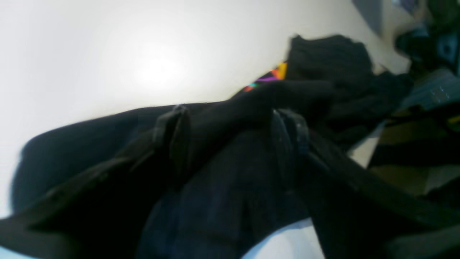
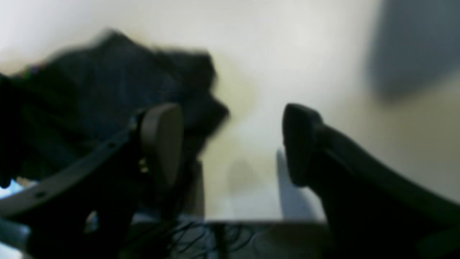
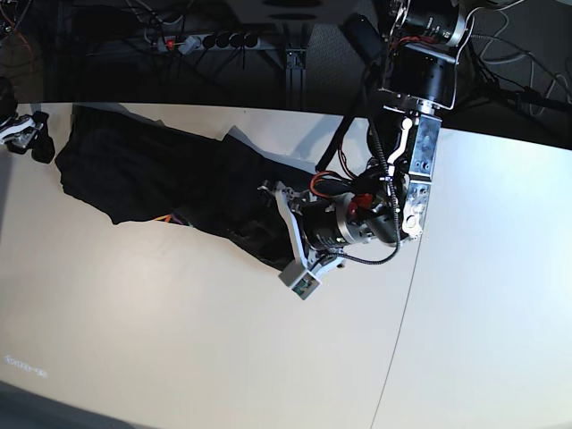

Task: Fold the T-shirt properly
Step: 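Lift the strip's end with the left gripper and fold it toward the right gripper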

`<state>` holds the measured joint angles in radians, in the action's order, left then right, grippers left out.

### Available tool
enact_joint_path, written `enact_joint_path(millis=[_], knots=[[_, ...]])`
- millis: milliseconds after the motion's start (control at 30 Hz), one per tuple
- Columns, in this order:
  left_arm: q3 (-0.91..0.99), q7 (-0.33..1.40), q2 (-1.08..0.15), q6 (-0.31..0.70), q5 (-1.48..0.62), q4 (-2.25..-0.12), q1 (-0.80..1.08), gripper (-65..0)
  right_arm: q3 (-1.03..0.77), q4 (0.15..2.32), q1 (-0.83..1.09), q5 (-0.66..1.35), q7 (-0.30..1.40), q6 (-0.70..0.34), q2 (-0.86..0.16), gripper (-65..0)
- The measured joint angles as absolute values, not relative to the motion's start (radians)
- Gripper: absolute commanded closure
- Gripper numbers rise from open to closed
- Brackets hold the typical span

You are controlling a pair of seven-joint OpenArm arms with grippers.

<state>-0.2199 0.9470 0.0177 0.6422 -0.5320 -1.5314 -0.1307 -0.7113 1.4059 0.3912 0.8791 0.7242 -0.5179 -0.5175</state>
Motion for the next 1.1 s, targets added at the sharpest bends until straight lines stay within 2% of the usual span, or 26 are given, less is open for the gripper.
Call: enact_joint_path(millis=[333, 600, 867, 900, 933, 1033, 1100], knots=[[-0.189, 0.931, -0.086, 0.642, -0.549, -1.531, -0.131, -38.6, -0.625, 1.325, 0.385, 0.976, 0.715, -0.518, -0.479, -43.7], [-0.142, 0.920, -0.086, 0.642, -0.545, -1.531, -0.131, -38.6, -0.582, 1.331, 0.363, 1.003, 0.692, -0.517, -0.397, -43.7], [-0.124, 0.920, -0.088, 0.642, -0.545, -1.531, -0.131, -38.6, -0.570, 1.332, 0.344, 1.005, 0.689, -0.517, -0.363, -43.0], [-0.124, 0.920, -0.088, 0.642, -0.545, -1.531, -0.131, -38.6, -0.562, 1.332, 0.340, 1.005, 0.688, -0.517, -0.363, -40.1], [-0.124, 0.920, -0.088, 0.642, -0.545, -1.531, -0.131, -38.6, -0.558, 1.331, 0.338, 1.004, 0.689, -0.517, -0.363, -34.3], [-0.124, 0.920, -0.088, 0.642, -0.545, -1.531, -0.131, -38.6, -0.547, 1.329, 0.332, 0.978, 0.693, -0.517, -0.357, -11.2], [-0.124, 0.928, -0.088, 0.642, -0.550, -1.531, -0.131, -38.5, -0.545, 1.329, 0.323, 0.920, 0.651, -0.517, -0.352, 0.0]])
